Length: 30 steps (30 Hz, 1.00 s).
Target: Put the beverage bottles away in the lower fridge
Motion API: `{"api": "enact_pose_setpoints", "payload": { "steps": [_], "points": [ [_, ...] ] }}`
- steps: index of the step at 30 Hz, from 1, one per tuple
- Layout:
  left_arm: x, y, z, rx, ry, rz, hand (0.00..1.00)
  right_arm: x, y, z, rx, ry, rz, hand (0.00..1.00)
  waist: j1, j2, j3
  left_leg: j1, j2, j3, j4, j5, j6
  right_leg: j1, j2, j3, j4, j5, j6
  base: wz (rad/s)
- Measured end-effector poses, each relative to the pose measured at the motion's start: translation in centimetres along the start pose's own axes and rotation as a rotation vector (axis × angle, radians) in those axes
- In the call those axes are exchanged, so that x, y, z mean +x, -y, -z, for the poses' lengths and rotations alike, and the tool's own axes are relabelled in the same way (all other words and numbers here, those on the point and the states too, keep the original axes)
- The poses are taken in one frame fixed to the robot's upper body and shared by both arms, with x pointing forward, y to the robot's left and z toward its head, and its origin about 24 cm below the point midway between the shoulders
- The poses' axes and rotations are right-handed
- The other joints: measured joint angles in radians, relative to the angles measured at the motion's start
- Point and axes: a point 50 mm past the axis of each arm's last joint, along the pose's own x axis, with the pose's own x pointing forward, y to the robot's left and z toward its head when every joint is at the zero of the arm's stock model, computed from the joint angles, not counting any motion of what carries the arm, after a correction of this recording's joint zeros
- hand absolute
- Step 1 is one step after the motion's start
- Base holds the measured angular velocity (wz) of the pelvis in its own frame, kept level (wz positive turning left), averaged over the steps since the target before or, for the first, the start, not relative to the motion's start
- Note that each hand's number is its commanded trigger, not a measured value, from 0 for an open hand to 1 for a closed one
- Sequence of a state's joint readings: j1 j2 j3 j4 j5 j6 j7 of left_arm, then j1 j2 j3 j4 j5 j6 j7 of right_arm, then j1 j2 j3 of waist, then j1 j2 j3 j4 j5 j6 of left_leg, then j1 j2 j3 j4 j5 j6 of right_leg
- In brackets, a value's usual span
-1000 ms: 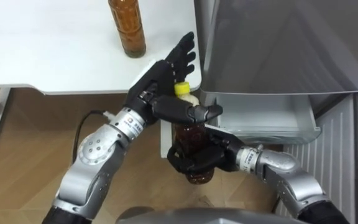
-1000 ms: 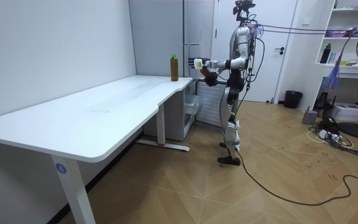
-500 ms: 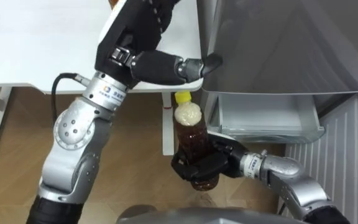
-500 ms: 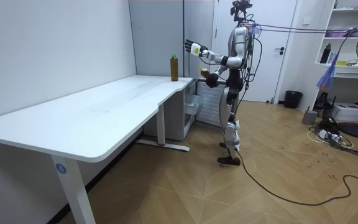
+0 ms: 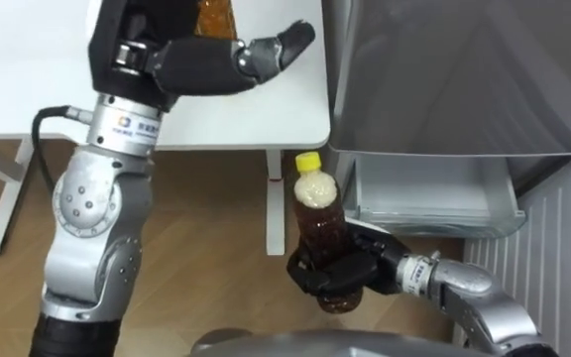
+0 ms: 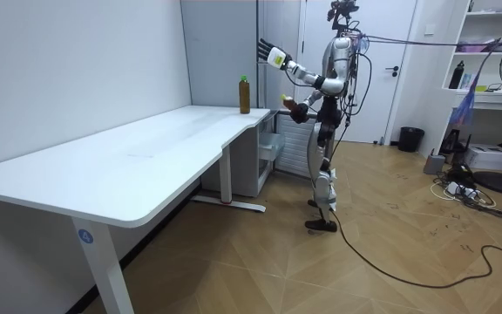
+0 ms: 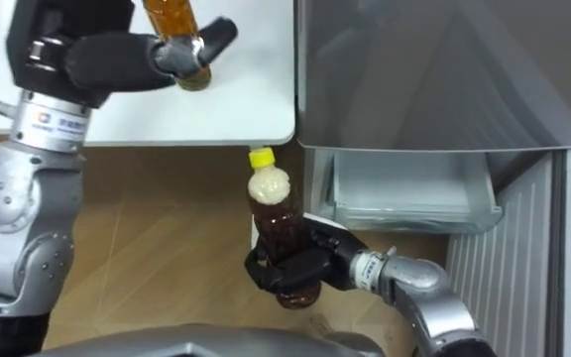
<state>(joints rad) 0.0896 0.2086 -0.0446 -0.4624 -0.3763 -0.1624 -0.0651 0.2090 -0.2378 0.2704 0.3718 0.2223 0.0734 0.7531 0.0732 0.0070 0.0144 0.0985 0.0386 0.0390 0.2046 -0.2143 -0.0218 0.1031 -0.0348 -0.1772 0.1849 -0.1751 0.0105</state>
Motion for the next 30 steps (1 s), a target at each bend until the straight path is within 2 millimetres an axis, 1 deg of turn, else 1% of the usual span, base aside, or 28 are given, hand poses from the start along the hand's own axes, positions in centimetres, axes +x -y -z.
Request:
{"api": "enact_pose_setpoints", "payload": {
  "steps": [2,5,9,10,11,12,14,15,17,21,22,23,24,26,27,29,30],
  "points": [
    [-0.1,-1.0,-0.5,0.05,0.027,-0.064,0.0,-0.4,0.2,0.5,0.012,-0.006,0.026,1.0,0.019,0.0,-0.0002,0.001,0.0,0.0,0.0,0.0,0.0,0.0,0.0,-0.001,0.0,0.0,0.0,0.0],
    [-0.2,-2.4,-1.1,0.084,0.047,-0.154,0.0,-0.6,0.2,0.6,0.0,-0.02,0.034,1.0,0.039,0.001,-0.0003,0.004,0.0,0.0,0.001,0.0,0.0,0.002,0.0,-0.001,0.0,0.0,0.0,0.0],
    [-0.6,-4.3,-1.8,0.119,0.074,-0.282,0.0,-0.9,0.2,1.3,0.026,-0.021,0.05,1.0,0.051,-0.001,-0.0005,0.019,-0.001,-0.014,-0.004,0.0,0.0,0.025,-0.001,-0.016,-0.009,-0.001,0.0,0.09],
    [-0.8,-4.9,-2.0,0.135,0.087,-0.329,0.0,-1.0,0.1,1.3,0.032,-0.018,0.053,1.0,0.058,-0.003,-0.0017,0.023,-0.002,-0.016,-0.005,0.0,0.0,0.027,0.0,-0.017,-0.015,-0.001,0.0,0.07],
    [-1.0,-5.5,-2.1,0.149,0.093,-0.374,0.0,-1.1,0.3,1.3,0.032,-0.017,0.059,1.0,0.069,-0.002,-0.0014,0.029,-0.001,-0.016,-0.007,0.0,0.0,0.033,0.0,-0.016,-0.016,-0.002,-0.001,0.04],
    [-1.2,-5.8,-2.2,0.155,0.091,-0.397,0.0,-1.2,0.4,1.3,0.031,-0.018,0.063,1.0,0.072,-0.002,-0.0012,0.033,-0.002,-0.017,-0.008,0.0,0.0,0.038,0.0,-0.017,-0.018,-0.002,-0.001,0.0],
    [-2.5,-7.2,-1.9,0.17,0.06,-0.505,0.0,-1.5,0.7,1.3,0.028,-0.021,0.094,1.0,0.083,0.003,-0.0011,0.046,-0.003,-0.017,-0.013,0.0,0.0,0.049,-0.001,-0.016,-0.018,-0.005,0.001,0.0],
    [-2.8,-7.5,-1.7,0.164,0.047,-0.532,0.0,-1.6,0.8,1.4,0.03,-0.021,0.104,1.0,0.09,0.004,-0.0011,0.049,-0.003,-0.016,-0.016,0.0,0.0,0.05,-0.001,-0.015,-0.017,-0.006,0.001,0.0],
    [-3.9,-9.0,-0.3,0.127,-0.016,-0.647,0.0,-1.6,0.9,1.5,0.034,-0.024,0.137,1.0,0.109,0.004,-0.0012,0.053,-0.003,-0.016,-0.018,0.0,-0.001,0.053,0.0,-0.017,-0.017,-0.008,0.0,0.0],
    [-5.9,-11.1,1.8,0.132,-0.119,-0.828,0.0,-1.6,0.9,1.8,0.045,-0.026,0.178,1.0,0.127,0.002,-0.0023,0.05,-0.003,-0.017,-0.019,0.0,-0.001,0.053,0.0,-0.017,-0.019,-0.008,0.0,0.0],
    [-6.8,-11.7,2.5,0.126,-0.159,-0.889,0.0,-1.6,0.9,1.8,0.04,-0.03,0.188,1.0,0.128,0.002,-0.0042,0.05,-0.003,-0.016,-0.019,0.0,-0.001,0.05,0.0,-0.016,-0.018,-0.008,0.0,0.0],
    [-7.8,-12.2,3.2,0.12,-0.209,-0.946,0.0,-1.6,0.9,1.8,0.042,-0.04,0.191,1.0,0.127,0.002,-0.0079,0.05,-0.003,-0.015,-0.022,0.0,-0.001,0.051,0.0,-0.017,-0.019,-0.008,0.0,0.0],
    [-8.2,-12.4,3.6,0.116,-0.232,-0.969,0.0,-1.6,0.9,1.8,0.046,-0.045,0.192,1.0,0.127,0.001,-0.0085,0.051,-0.003,-0.016,-0.023,0.0,-0.001,0.054,0.0,-0.017,-0.019,-0.008,0.0,0.0],
    [-10.1,-12.9,5.5,0.107,-0.35,-1.055,0.0,-1.6,0.9,1.8,0.057,-0.051,0.191,1.0,0.127,-0.002,-0.0127,0.052,-0.003,-0.016,-0.022,0.0,-0.001,0.055,0.0,-0.018,-0.017,-0.008,0.0,0.0],
    [-10.6,-13.0,5.9,0.111,-0.38,-1.07,0.0,-1.6,0.9,1.8,0.059,-0.05,0.192,1.0,0.127,-0.003,-0.013,0.052,-0.003,-0.016,-0.022,0.0,-0.001,0.055,0.0,-0.018,-0.017,-0.008,0.0,0.0],
    [-12.7,-13.1,7.9,0.123,-0.507,-1.128,0.0,-1.5,0.9,1.8,0.064,-0.046,0.196,1.0,0.124,-0.001,-0.0125,0.054,-0.003,-0.016,-0.023,0.0,-0.001,0.055,-0.001,-0.018,-0.018,-0.008,0.0,0.0],
    [-13.3,-13.1,8.5,0.127,-0.543,-1.144,0.0,-1.5,0.9,1.8,0.065,-0.047,0.197,1.0,0.123,0.0,-0.0125,0.055,-0.003,-0.015,-0.023,0.0,-0.001,0.055,-0.001,-0.017,-0.018,-0.008,0.0,0.0]
  ]
}}
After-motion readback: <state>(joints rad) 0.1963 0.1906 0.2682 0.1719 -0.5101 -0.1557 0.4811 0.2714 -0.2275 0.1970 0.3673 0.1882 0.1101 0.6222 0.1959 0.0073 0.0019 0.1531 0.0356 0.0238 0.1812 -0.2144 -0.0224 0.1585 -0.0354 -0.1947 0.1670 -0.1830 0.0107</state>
